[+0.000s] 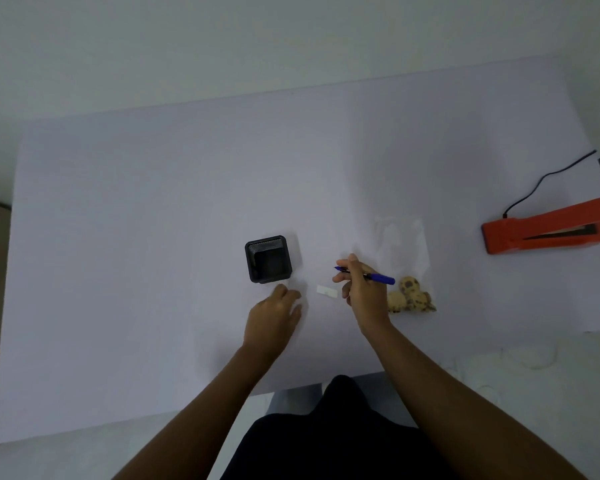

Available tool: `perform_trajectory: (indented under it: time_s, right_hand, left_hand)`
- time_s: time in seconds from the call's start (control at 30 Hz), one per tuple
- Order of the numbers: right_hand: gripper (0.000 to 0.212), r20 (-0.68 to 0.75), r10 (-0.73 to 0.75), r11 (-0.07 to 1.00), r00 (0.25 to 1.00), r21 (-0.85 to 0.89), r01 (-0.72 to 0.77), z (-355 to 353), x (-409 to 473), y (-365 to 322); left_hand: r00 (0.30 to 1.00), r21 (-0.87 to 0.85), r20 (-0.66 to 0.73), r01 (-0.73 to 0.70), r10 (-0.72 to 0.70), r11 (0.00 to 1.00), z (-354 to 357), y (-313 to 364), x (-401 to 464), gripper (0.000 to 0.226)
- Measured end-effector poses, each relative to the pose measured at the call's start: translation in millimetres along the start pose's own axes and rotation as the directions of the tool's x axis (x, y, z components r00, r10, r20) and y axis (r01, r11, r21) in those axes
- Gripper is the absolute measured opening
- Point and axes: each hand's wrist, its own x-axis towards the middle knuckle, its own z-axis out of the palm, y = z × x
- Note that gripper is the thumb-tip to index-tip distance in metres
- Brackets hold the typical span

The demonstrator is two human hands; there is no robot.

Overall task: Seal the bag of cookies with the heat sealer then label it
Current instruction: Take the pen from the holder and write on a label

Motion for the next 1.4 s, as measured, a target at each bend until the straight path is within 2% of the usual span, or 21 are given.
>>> perform_trajectory:
  time_s: [0.07, 0.13, 0.27, 0.57, 0.67, 0.73, 0.83, 0.9, 0.97, 1.03, 1.2, 1.3, 1.4]
  right_hand:
    - [0.031, 0.006, -0.046, 0.995, 0.999, -0.084, 0.047, -5, 0, 6]
    - [0.029, 0.012, -0.072, 0.987, 0.997, -0.143, 0.073, -8, 0, 12]
    - [0.026, 0.027, -0.108, 0.978, 0.994, -0.174, 0.111, -9, 1, 20]
    - [0.022, 0.073, -0.175, 0.952, 0.982, -0.243, 0.188, -9, -2, 34]
    - [0.014, 0.126, -0.3, 0.882, 0.946, -0.341, 0.325, -13, 0, 41]
    - [0.022, 0.196, -0.377, 0.813, 0.905, -0.398, 0.424, -16, 4, 47]
    - [0.04, 0.302, -0.344, 0.733, 0.889, -0.506, 0.456, -18, 11, 59]
    - [0.04, 0.363, -0.264, 0.713, 0.894, -0.551, 0.434, -17, 16, 65]
    - [0.028, 0.385, -0.225, 0.73, 0.895, -0.542, 0.416, -14, 21, 69]
    - [0.017, 0.37, -0.253, 0.72, 0.894, -0.545, 0.43, -14, 24, 69]
    - [0.029, 0.393, -0.293, 0.699, 0.872, -0.534, 0.476, -18, 26, 63]
    - [0.015, 0.391, -0.264, 0.793, 0.882, -0.432, 0.429, -17, 26, 60]
    - [0.023, 0.341, -0.274, 0.843, 0.899, -0.364, 0.395, -15, 23, 56]
  left_hand:
    - [0.993, 0.029, 0.043, -0.115, 0.113, 0.993, 11, 12, 12, 0.021]
    - [0.983, 0.061, 0.082, -0.172, 0.167, 0.983, 20, 20, 28, 0.026]
    - [0.972, 0.096, 0.152, -0.193, 0.177, 0.977, 30, 22, 48, 0.037]
    - [0.959, 0.126, 0.197, -0.229, 0.202, 0.965, 39, 25, 51, 0.025]
    - [0.964, 0.124, 0.191, -0.21, 0.184, 0.97, 40, 26, 51, 0.015]
    - [0.969, 0.108, 0.176, -0.192, 0.171, 0.975, 41, 27, 51, 0.01]
    - [0.971, 0.102, 0.182, -0.176, 0.155, 0.979, 42, 28, 52, 0.005]
    - [0.971, 0.092, 0.187, -0.171, 0.152, 0.981, 41, 28, 52, 0.004]
    - [0.969, 0.079, 0.19, -0.177, 0.16, 0.981, 40, 30, 52, 0.004]
    - [0.968, 0.065, 0.19, -0.181, 0.166, 0.981, 38, 33, 52, 0.005]
    - [0.974, 0.086, 0.178, -0.159, 0.142, 0.984, 35, 23, 48, 0.011]
    - [0.973, 0.075, 0.164, -0.173, 0.159, 0.982, 32, 18, 45, 0.015]
    - [0.977, 0.075, 0.134, -0.175, 0.164, 0.982, 28, 18, 43, 0.013]
